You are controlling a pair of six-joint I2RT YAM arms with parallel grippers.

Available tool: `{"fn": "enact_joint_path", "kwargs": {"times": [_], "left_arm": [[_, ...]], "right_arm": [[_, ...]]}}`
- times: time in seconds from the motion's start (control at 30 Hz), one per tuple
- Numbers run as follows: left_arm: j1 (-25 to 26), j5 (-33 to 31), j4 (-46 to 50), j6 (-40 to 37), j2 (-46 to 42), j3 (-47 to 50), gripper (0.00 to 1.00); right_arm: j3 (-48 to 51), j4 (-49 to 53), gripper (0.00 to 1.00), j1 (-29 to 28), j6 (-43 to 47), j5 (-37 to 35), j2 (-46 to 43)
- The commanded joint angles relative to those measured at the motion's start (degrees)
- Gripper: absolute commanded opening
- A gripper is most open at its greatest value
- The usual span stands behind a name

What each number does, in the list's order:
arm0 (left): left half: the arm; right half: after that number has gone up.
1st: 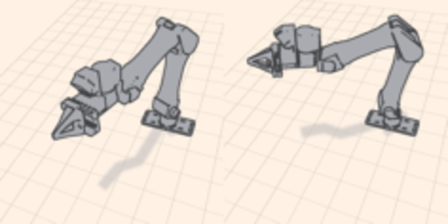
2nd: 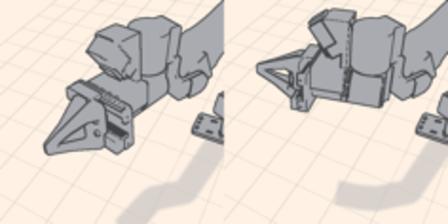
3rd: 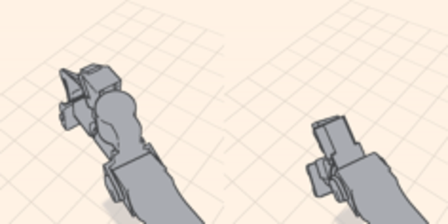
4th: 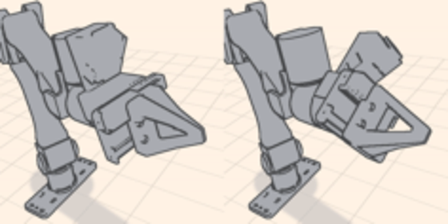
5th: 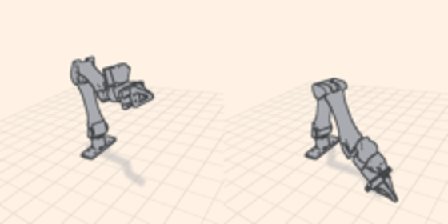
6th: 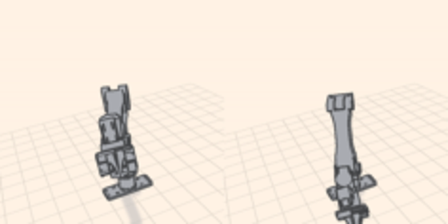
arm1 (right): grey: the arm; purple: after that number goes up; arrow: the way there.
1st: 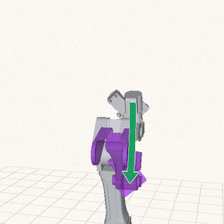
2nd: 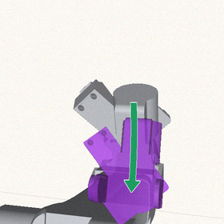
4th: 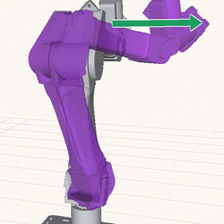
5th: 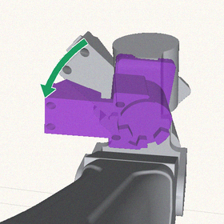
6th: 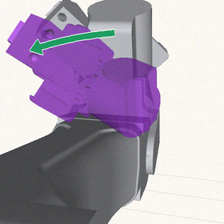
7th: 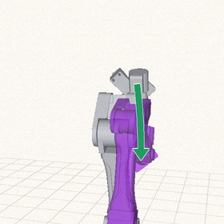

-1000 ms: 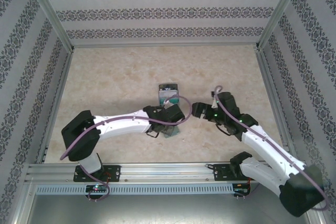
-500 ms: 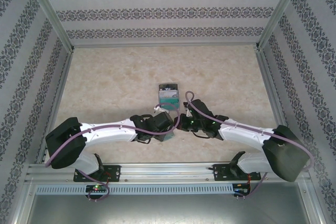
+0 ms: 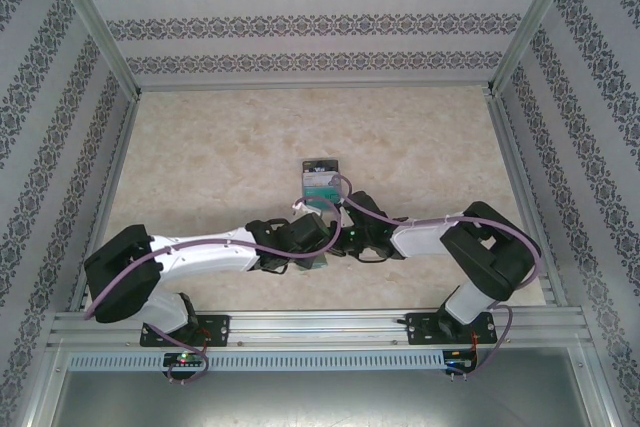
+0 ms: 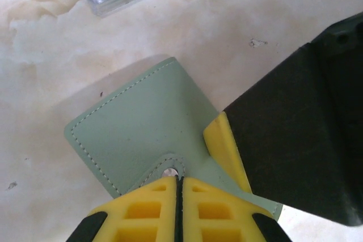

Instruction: Take the credit cards out of the card holder

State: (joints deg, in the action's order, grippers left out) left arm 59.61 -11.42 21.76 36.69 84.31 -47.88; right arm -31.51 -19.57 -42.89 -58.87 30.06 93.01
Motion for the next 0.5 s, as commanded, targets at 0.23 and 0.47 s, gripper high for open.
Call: {"fn": "enact_joint_path", "kwargs": {"times": [0.23, 0.47], "left_arm": [[-1.6, -1.2, -3.9, 5.1, -9.9, 2.8, 0.00], [-2.7, 0.2, -5.6, 6.3, -13.9, 6.3, 0.00]], "right_arm": [[1.2, 5.9, 0.00, 0.4, 1.5, -1.4, -0.9], [3.5, 3.1, 0.19, 1.6, -0.4, -1.2, -4.4]]}}
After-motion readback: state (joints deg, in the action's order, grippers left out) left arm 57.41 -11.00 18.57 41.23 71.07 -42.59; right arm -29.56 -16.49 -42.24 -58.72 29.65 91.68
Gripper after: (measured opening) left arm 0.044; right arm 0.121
